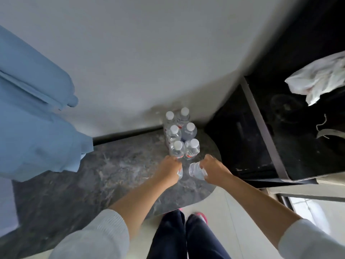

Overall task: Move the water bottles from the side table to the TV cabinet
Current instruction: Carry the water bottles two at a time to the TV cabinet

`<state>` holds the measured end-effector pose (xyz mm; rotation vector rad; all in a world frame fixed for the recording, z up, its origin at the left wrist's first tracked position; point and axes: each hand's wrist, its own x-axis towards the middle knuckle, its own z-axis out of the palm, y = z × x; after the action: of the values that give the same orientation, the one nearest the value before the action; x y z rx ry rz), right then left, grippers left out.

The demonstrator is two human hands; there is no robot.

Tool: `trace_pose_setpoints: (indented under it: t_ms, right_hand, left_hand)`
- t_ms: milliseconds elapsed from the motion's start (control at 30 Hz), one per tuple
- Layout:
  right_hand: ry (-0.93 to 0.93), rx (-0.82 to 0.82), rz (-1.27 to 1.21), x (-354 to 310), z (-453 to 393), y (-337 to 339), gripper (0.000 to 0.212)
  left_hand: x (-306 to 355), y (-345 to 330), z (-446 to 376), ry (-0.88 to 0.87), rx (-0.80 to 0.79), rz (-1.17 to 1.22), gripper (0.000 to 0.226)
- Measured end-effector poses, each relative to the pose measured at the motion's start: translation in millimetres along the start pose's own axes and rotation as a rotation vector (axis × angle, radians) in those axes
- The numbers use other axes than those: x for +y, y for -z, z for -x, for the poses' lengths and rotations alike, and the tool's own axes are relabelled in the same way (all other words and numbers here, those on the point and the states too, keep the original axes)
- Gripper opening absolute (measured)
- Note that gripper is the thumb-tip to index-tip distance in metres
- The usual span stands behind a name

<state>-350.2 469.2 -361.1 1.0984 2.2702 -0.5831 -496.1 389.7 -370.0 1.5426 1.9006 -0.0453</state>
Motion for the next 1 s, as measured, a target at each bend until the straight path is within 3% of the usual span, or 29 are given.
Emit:
trace_pose_setpoints:
  t_ms: [433, 1000]
  right_hand:
    - [0.192, -0.090, 0.122, 6, -49, -6, 0.034]
    - [0.300, -0.060, 0.156, 22, -77, -8, 0.031]
  left_hand:
    - [0, -19, -34, 0.063, -0.026, 0.062, 0.030]
    - [9, -31, -62, 0.086, -0.019, 0.046, 0.030]
